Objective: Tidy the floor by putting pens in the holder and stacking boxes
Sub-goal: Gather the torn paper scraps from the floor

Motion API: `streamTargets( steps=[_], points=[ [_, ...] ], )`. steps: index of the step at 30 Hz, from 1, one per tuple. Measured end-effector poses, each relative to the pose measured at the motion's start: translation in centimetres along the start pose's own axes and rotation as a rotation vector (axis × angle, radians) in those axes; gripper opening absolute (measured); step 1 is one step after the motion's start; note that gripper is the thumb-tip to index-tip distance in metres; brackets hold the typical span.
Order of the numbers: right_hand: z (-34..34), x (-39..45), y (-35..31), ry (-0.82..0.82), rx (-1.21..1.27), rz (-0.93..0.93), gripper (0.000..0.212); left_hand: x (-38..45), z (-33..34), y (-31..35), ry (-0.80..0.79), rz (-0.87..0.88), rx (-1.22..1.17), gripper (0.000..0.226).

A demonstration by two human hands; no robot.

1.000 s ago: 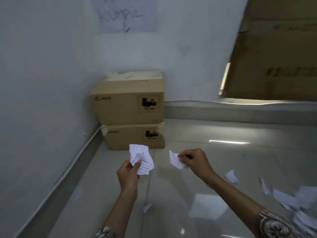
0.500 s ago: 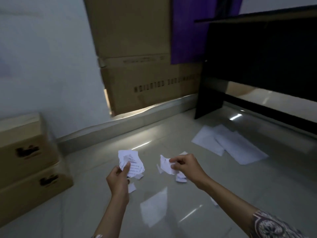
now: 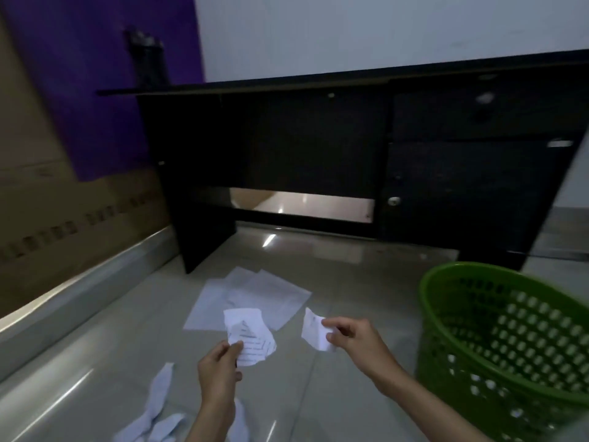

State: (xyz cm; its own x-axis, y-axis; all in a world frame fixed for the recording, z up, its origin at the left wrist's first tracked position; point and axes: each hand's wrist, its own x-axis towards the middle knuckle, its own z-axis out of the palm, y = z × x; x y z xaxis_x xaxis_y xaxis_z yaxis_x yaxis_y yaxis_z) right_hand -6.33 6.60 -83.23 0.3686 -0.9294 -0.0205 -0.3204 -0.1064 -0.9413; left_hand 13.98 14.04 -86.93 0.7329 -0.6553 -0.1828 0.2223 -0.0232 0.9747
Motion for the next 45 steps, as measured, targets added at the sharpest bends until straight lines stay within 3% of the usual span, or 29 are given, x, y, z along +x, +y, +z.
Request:
streamTargets(
  steps=[10, 18, 24, 29, 34, 40, 45],
  points=[
    [-17.3, -4.4, 5.0, 0.457, 0.035, 0.083, 0.029, -7.3, 20.7, -1.5, -0.524, 0.019, 0.081, 0.016],
    [-21.9, -5.5, 8.6, 0.538, 0.084, 0.212, 0.036, -12.0, 30.1, -3.0, -0.739, 0.173, 0.295, 0.012],
    [-22.4, -5.4, 9.0, 0.567, 0.168, 0.253, 0.035, -10.4, 29.6, -4.5, -0.648, 0.329, 0.432, 0.027],
    [-20.6, -4.7, 7.8, 0.604, 0.162, 0.165, 0.024, -7.8, 26.3, -3.7, -0.521, 0.261, 0.332, 0.027],
    [-16.7, -3.1, 5.3, 0.537, 0.163, 0.011, 0.021, -4.7, 20.5, -3.5, -0.408, 0.184, 0.294, 0.018],
    [-8.0, -0.3, 2.6, 0.339, 0.219, -0.121, 0.033, -1.1, 10.5, -2.8, -0.207, 0.144, 0.214, 0.009],
    [1.1, 1.0, 1.9, 0.106, 0.235, -0.077, 0.033, 0.8, -0.1, -2.1, 0.002, 0.171, 0.210, 0.007]
  ],
)
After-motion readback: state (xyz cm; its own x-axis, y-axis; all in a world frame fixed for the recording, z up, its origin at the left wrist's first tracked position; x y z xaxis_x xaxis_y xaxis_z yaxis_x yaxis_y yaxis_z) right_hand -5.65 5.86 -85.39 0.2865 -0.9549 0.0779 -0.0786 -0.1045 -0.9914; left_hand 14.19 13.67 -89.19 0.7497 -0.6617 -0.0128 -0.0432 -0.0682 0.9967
